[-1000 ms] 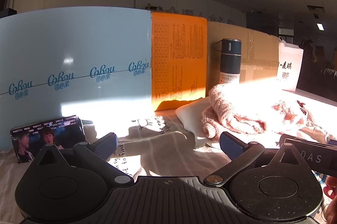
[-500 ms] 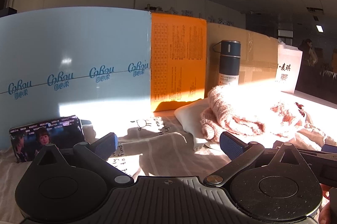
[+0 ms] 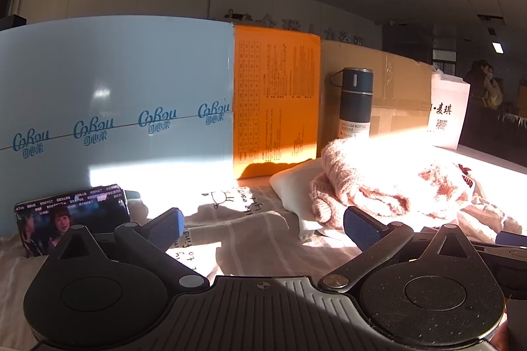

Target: Fold clothes

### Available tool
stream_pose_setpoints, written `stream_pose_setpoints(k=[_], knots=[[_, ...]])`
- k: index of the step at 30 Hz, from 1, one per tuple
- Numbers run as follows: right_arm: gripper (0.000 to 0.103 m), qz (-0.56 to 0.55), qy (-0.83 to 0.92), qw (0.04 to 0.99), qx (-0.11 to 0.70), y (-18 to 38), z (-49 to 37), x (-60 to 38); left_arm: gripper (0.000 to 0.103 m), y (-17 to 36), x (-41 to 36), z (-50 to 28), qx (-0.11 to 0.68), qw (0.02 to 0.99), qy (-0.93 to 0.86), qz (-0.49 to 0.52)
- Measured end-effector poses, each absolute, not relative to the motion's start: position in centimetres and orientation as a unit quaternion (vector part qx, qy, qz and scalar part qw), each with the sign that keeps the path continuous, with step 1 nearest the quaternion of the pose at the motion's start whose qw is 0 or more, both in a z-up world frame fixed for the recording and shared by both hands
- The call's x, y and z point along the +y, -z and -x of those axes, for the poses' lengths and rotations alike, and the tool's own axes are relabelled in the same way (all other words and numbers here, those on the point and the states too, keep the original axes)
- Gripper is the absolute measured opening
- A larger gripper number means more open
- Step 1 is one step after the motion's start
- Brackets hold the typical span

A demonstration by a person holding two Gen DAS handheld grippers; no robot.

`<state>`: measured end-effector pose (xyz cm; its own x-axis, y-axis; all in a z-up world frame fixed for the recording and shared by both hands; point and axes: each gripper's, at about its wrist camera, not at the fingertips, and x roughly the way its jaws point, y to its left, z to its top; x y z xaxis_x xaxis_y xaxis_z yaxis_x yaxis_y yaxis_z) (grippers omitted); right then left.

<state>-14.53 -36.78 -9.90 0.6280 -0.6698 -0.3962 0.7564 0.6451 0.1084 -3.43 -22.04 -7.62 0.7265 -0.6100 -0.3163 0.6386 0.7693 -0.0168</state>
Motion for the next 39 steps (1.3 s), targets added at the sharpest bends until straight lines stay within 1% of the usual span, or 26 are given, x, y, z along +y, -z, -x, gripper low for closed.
stream_pose_setpoints(k=[39], knots=[[0.103, -0.132, 0.394, 0.893, 0.173, 10.26, 14.14, -36.96, 0.103, 7.43, -22.15, 3.67, 0.153, 0.926, 0.340, -0.051]])
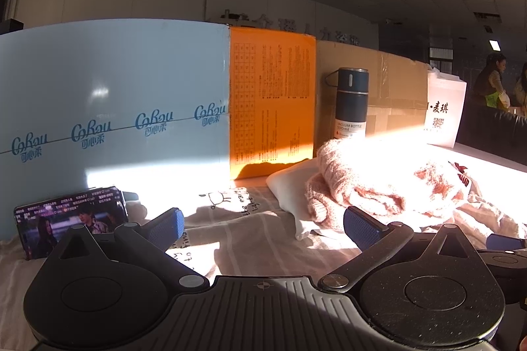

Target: Fold clothes

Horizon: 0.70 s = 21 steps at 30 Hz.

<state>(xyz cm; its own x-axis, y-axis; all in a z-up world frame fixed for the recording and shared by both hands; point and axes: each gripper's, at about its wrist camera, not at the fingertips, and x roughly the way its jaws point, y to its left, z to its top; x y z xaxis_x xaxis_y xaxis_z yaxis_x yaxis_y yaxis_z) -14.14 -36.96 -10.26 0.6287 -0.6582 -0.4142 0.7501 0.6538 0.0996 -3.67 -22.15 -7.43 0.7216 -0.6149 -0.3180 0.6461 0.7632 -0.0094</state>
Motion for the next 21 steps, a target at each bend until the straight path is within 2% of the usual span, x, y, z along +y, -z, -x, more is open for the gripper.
stream_pose_setpoints(k=[21], knots=[[0.103, -0.129, 0.394, 0.892, 0.178, 10.33, 13.93, -36.93, 0.103, 7.58, -22.24, 3.89, 0.150, 0.927, 0.340, -0.058]])
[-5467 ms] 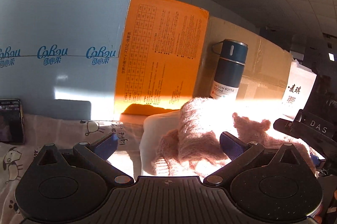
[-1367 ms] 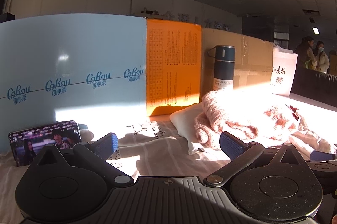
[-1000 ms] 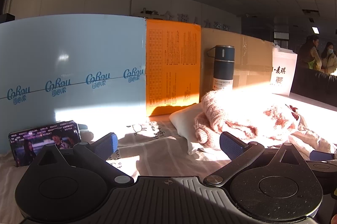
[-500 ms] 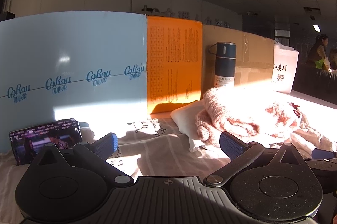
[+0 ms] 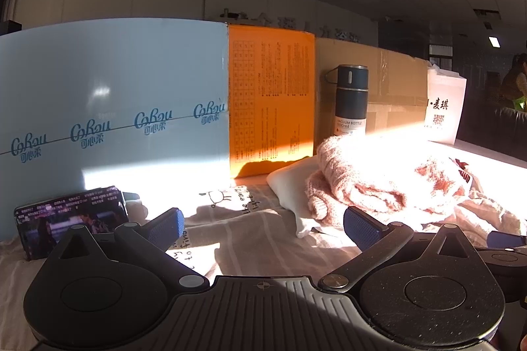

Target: Fold clothes

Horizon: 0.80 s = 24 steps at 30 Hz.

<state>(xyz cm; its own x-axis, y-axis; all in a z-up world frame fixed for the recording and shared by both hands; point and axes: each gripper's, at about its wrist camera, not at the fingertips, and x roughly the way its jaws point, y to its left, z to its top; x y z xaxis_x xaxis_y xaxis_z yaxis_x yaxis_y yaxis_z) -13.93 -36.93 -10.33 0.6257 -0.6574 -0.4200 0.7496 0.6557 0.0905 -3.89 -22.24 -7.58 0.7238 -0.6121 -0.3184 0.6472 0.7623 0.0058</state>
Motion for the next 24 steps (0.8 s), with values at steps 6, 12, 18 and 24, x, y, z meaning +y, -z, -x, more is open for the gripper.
stream_pose_setpoints(k=[6, 12, 18, 24], knots=[[0.103, -0.129, 0.394, 0.892, 0.180, 10.37, 13.85, -36.96, 0.103, 7.52, -22.25, 3.89, 0.146, 0.929, 0.336, -0.061], [0.103, -0.129, 0.395, 0.891, 0.183, 10.46, 13.75, -36.99, 0.103, 7.35, -22.14, 3.86, 0.145, 0.928, 0.337, -0.058], [0.103, -0.128, 0.394, 0.891, 0.186, 10.54, 13.68, -37.02, 0.103, 7.38, -22.16, 3.82, 0.147, 0.927, 0.340, -0.056], [0.103, -0.128, 0.394, 0.891, 0.186, 10.55, 13.67, -37.11, 0.103, 7.38, -22.15, 3.84, 0.147, 0.927, 0.340, -0.056]])
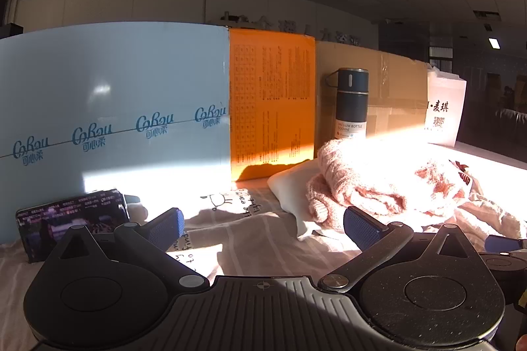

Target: Fold clothes

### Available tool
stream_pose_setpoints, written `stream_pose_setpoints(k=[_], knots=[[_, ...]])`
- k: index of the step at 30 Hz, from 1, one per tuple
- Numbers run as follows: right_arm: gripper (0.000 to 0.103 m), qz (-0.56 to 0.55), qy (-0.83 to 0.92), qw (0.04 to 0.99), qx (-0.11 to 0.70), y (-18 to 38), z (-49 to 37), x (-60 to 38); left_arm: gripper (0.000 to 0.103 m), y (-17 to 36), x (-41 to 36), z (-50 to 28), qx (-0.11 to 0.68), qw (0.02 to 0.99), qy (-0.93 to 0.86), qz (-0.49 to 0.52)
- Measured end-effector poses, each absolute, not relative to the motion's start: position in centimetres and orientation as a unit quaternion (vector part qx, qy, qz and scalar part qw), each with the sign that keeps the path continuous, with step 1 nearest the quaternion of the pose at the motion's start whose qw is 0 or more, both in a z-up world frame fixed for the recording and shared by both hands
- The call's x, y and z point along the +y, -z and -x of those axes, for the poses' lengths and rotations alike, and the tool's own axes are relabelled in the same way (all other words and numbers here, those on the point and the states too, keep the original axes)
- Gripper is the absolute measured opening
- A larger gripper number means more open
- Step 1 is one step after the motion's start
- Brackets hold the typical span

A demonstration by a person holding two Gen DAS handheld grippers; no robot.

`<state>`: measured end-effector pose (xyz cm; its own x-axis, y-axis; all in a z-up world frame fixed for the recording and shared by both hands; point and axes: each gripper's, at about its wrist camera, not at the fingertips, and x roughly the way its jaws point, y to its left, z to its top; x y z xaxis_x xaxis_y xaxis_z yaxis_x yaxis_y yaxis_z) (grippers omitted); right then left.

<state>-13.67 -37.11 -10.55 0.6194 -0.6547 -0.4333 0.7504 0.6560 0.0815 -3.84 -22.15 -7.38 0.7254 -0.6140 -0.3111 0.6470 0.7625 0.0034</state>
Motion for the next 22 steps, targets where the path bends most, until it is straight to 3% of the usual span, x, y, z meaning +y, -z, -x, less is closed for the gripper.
stream_pose_setpoints(k=[22], knots=[[0.103, -0.128, 0.393, 0.891, 0.188, 10.56, 13.70, -37.09, 0.103, 7.48, -22.02, 3.67, 0.151, 0.927, 0.339, -0.055]])
